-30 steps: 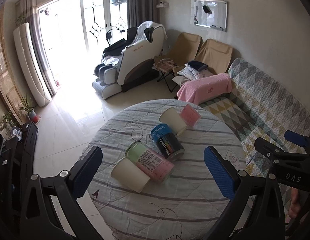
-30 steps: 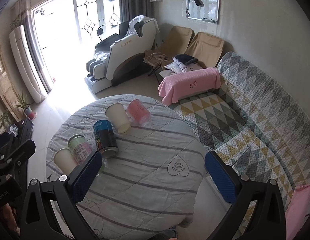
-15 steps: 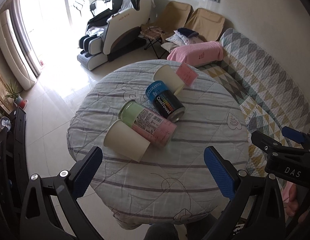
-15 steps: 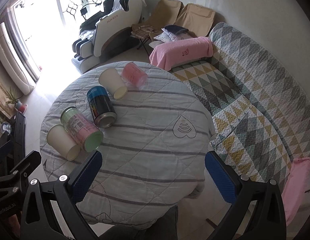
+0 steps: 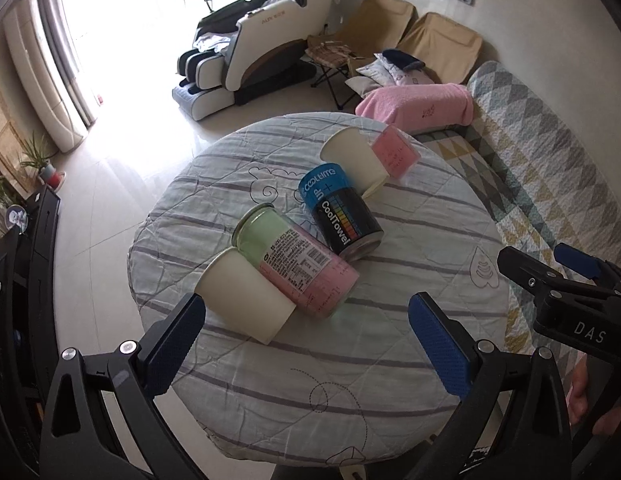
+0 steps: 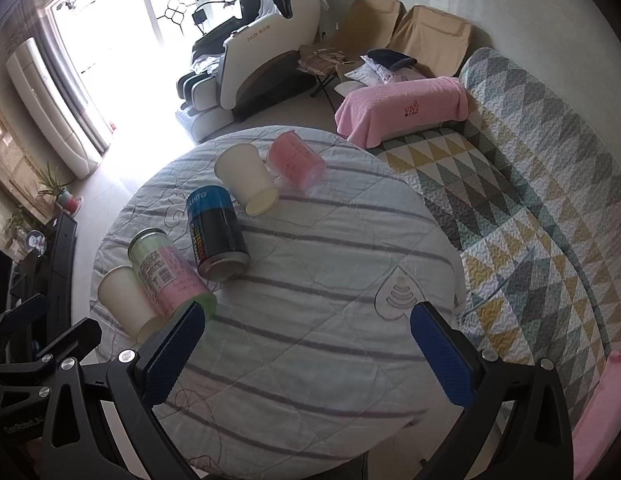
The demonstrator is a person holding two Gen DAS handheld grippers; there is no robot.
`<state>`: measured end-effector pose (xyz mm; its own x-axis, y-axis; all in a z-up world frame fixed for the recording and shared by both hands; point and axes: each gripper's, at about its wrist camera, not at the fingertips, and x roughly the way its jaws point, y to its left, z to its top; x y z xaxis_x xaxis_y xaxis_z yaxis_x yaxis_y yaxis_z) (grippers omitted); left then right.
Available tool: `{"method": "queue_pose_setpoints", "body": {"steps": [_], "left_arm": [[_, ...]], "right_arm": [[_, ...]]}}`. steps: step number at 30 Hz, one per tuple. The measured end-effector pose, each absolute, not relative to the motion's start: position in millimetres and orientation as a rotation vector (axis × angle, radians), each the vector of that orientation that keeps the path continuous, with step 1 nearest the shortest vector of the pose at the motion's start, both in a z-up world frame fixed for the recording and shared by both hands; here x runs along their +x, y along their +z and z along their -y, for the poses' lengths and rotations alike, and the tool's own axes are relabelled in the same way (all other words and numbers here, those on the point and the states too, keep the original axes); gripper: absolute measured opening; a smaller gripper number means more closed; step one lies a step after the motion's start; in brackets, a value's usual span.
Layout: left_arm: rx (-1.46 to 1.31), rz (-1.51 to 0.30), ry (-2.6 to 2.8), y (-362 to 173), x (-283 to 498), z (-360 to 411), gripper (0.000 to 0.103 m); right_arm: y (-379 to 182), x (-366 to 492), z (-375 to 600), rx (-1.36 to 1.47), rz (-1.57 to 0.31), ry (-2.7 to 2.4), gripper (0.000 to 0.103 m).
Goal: Flip cup upright
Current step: 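Move the right tool to the pink cup and close around it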
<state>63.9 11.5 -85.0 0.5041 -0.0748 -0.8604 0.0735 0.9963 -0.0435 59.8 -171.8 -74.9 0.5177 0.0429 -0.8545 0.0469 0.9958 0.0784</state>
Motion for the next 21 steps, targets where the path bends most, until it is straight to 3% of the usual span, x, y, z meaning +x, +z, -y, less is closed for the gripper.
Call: {"method": "queue_pose_setpoints", "body": {"steps": [21], "left_arm": [[-0.177,-1.114,0.311,-107.0,162.9,22.4,0.103]], "right_arm": [[-128.7,249.1,203.3,-0.151,-1.064,0.420,0.098]]}}
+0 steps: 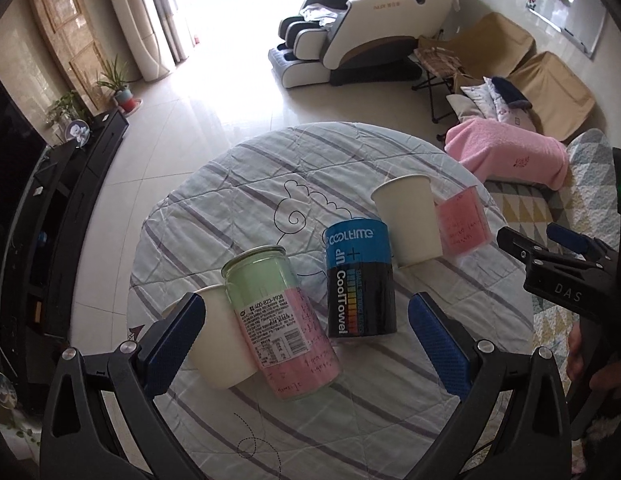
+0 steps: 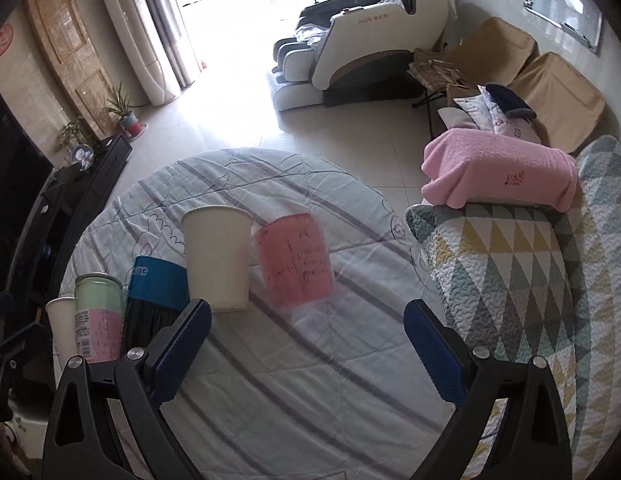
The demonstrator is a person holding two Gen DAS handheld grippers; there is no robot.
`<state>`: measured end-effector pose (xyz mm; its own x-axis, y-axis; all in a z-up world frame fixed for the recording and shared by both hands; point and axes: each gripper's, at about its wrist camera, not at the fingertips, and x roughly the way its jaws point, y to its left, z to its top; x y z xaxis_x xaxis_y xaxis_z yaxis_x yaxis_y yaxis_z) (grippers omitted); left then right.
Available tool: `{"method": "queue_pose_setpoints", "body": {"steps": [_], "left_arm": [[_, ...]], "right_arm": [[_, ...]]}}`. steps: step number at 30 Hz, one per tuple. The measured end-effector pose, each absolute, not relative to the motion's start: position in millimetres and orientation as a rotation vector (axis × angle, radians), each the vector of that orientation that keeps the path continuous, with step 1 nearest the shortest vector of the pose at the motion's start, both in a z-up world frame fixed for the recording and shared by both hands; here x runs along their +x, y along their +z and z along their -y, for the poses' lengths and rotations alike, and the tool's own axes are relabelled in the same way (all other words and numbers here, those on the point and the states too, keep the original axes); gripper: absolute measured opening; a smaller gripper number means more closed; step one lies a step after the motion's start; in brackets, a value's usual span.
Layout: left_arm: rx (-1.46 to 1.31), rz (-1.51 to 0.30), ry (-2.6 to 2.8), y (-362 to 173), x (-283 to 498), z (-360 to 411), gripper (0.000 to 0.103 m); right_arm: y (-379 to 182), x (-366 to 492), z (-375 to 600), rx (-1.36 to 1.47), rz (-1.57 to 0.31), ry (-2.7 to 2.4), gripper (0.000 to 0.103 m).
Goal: Flip cup upright
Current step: 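Move the right tool to the pink cup and close around it, then lift the pink cup with the right tool and rotate it upright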
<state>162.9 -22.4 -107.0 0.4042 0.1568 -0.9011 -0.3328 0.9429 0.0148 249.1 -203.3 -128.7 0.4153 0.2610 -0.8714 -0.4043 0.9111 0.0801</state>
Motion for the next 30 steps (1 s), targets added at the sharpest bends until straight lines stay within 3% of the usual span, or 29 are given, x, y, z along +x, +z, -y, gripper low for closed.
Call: {"method": "queue_pose_setpoints", "body": {"steps": [9,12,14,30], "left_arm": [[-0.176,-1.135,0.375,-122.8,177.1,26.4,0.103],[-0.196,-1.148,0.394,-128.9,176.7,24.7,0.103],[-0.203,-1.154,0.406,-131.3,174.6,23.6,0.103],[-0.191,-1.122,0.331,-107.8,155.8,23.5,0.103]], "right_arm": [[-175.5,302.7,180.9,-0.250,-1.128,0.534,0.096],[-191.9,310.5,177.3,-0.263,-1.164,0.554,0.083],[-202.3,313.6,175.5,-0.249,-1.199,0.593,0.064],[-152.8,277.4,188.9,-0.186,-1.134,0.513,0.064]]}}
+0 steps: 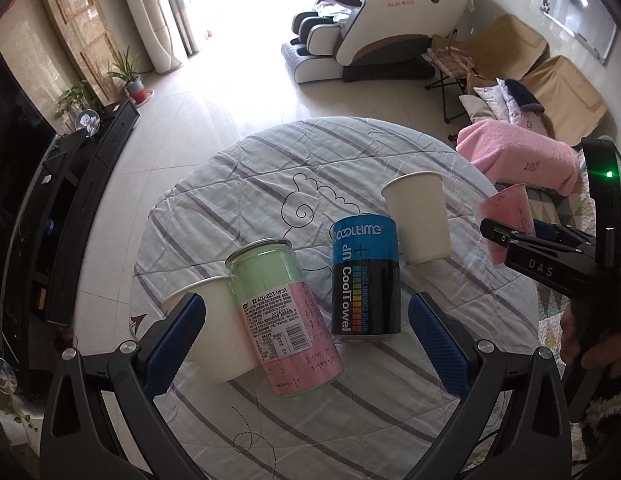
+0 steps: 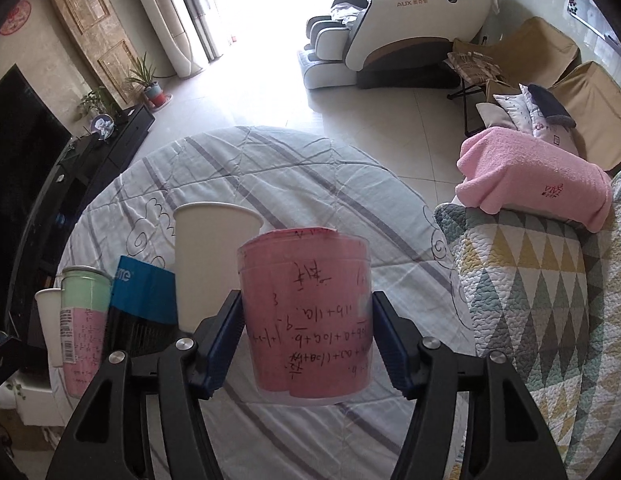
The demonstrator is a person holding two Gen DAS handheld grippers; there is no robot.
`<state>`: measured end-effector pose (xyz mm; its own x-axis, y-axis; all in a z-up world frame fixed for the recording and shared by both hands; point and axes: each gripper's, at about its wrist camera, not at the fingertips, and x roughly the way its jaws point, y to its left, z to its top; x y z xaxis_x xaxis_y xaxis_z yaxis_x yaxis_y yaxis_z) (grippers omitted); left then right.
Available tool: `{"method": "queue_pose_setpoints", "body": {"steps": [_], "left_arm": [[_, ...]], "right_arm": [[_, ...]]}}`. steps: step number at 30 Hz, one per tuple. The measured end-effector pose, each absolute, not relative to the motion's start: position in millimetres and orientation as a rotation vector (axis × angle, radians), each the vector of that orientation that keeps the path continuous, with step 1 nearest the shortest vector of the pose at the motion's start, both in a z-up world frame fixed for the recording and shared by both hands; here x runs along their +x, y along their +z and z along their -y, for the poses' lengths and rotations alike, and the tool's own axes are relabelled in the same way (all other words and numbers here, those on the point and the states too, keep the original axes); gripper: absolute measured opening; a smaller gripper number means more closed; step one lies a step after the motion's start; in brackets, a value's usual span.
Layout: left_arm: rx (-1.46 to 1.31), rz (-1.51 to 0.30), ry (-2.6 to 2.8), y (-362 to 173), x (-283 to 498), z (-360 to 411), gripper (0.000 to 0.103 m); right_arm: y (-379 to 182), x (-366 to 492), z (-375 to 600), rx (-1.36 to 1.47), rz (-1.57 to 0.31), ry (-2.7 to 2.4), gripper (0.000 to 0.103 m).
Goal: Flip cup upright
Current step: 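Lift the pink cup with the right tool and rotate it upright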
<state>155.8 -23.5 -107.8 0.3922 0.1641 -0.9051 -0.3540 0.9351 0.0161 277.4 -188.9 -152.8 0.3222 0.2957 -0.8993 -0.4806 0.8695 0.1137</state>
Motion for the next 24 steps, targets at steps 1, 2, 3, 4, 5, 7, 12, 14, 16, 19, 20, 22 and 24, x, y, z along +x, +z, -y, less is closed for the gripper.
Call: {"method": "queue_pose_setpoints", "body": {"steps": [1,2,3,4,5,7,12,14,16,19,20,22,24], "left_arm": [[-0.188,-1.117,0.318,-105.2,152.8,23.4,0.103],[-0.183,-1.113,0.303,-102.9,149.0,23.0,0.103],[-0.177,-1.108,0.288,-101.0,145.0,21.9,0.103],[-0.168,-1.106,0.272,-99.4,140.4,21.1,0.103],[-0.159,-1.104,0.256,-98.0,136.2,20.0,0.103],[-0.143,-1.103,0.222,-96.5,126.6,15.8,0.103],[-0.088,-1.096,0.122,-96.9,103.9,2.7,0.103],[-0.072,-1.101,0.077,-98.9,94.5,-2.6,0.103],[-0.048,-1.100,0.040,-100.0,84.2,-6.3,0.103],[-0.025,-1.100,-0.008,-103.7,69.5,-12.1,0.103],[-0.020,-1.102,-0.022,-105.9,65.8,-14.2,0.103],[-0.011,-1.107,-0.040,-111.5,58.2,-16.8,0.103],[-0.013,-1.110,-0.057,-117.4,51.5,-19.1,0.103]], "right_arm": [[-148.9,270.5,190.0,-0.181,-1.133,0.501,0.064],[-145.8,263.2,189.9,-0.175,-1.136,0.490,0.064],[-142.8,254.2,190.6,-0.165,-1.138,0.479,0.064],[-140.3,244.2,190.8,-0.153,-1.140,0.470,0.064],[-138.4,233.8,190.3,-0.145,-1.144,0.466,0.064],[-136.1,212.5,188.9,-0.134,-1.153,0.451,0.064],[-138.9,155.4,177.0,-0.090,-1.168,0.372,0.064],[-142.7,135.1,170.9,-0.067,-1.181,0.350,0.064],[-145.7,116.5,164.0,-0.052,-1.189,0.323,0.064],[-151.8,92.2,155.6,-0.038,-1.199,0.287,0.064],[-154.9,84.5,153.4,-0.034,-1.203,0.276,0.064],[-161.6,71.8,148.6,-0.024,-1.209,0.262,0.064],[-170.2,62.0,143.7,-0.016,-1.219,0.255,0.064]]}}
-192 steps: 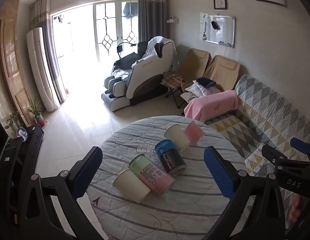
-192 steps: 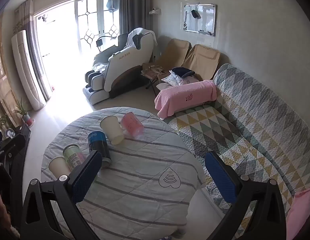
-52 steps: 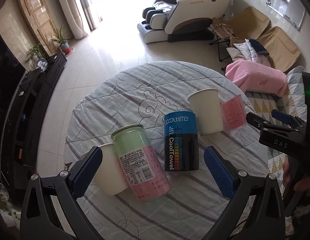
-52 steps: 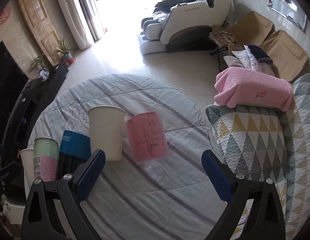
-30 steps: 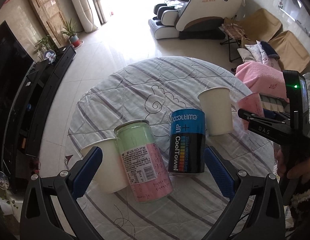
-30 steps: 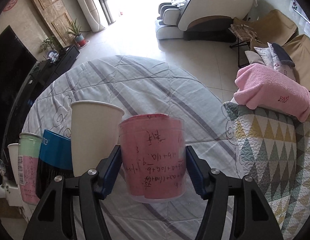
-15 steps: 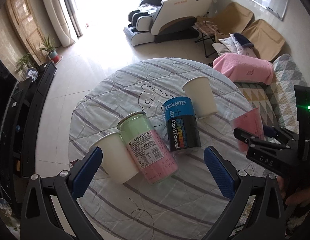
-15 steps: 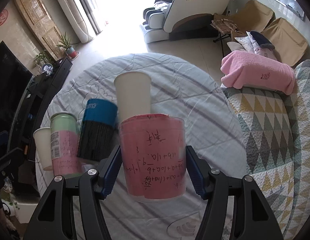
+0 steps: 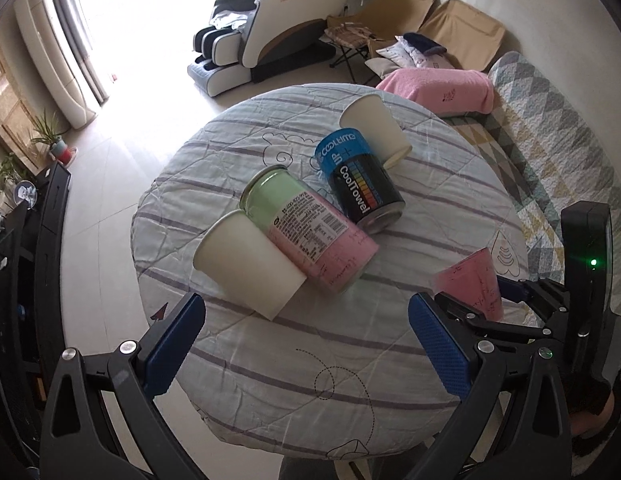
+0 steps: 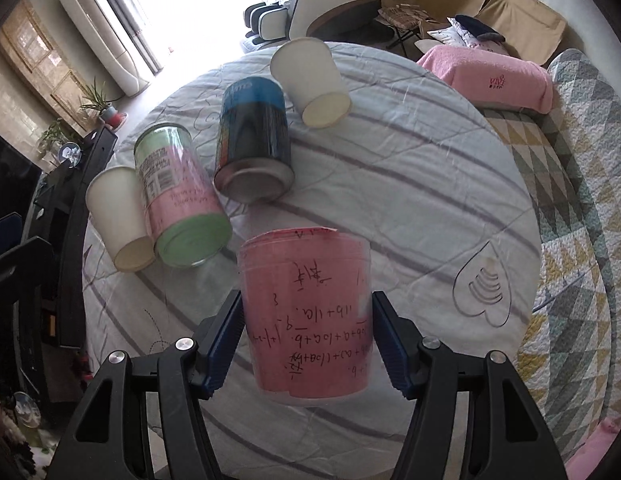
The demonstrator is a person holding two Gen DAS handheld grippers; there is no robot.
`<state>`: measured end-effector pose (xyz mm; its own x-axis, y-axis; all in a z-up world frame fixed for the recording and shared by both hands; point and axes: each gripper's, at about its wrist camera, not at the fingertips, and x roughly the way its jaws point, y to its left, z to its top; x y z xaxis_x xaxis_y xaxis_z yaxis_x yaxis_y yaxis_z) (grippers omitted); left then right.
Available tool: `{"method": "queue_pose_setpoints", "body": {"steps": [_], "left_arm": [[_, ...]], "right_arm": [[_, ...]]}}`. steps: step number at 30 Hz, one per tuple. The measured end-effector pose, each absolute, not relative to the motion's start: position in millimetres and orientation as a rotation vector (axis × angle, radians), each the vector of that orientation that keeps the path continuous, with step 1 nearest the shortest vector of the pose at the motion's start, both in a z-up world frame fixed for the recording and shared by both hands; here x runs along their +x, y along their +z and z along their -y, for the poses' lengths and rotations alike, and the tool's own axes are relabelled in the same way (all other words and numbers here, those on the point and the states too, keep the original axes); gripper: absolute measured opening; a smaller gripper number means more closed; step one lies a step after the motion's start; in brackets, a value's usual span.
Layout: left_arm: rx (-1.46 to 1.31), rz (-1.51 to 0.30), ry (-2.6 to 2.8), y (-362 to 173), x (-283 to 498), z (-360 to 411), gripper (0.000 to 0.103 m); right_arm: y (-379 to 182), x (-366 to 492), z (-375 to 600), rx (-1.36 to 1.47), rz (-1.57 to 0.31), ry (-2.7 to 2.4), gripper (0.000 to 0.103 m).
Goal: Flip cup upright
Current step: 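Lift the pink cup with the right tool and rotate it upright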
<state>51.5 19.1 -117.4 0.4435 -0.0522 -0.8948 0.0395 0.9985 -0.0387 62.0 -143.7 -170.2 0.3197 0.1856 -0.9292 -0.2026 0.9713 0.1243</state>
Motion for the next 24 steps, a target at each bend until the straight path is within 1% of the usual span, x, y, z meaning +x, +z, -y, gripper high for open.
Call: {"method": "queue_pose_setpoints", "body": {"steps": [7,14,18,20,22,24], "left_arm": [[-0.011,-1.122,-0.091,-136.0,40.9,-21.0,0.103],[-0.034,-1.110,-0.111,-121.1,35.2,-10.3,0.103],[-0.059,-1.103,-0.104,-107.4,34.6,3.6,0.103],[-0.083,-1.107,-0.093,-104.5,36.6,10.2,0.103],[-0.108,-1.108,-0.069,-102.1,36.6,15.2,0.103],[-0.123,-1.100,-0.038,-99.7,35.4,17.5,0.103]], "right_arm": [[-201.7,43.9,132.8,0.006,-1.263,0.255,0.065],[-178.8,32.3,144.6,0.048,-1.242,0.233,0.065],[-156.0,30.9,157.1,0.070,-1.238,0.250,0.070],[-147.5,33.7,163.2,0.056,-1.220,0.276,0.079],[-151.2,40.8,165.7,0.031,-1.228,0.291,0.079],[-162.6,52.1,163.4,0.003,-1.290,0.330,0.079]]}}
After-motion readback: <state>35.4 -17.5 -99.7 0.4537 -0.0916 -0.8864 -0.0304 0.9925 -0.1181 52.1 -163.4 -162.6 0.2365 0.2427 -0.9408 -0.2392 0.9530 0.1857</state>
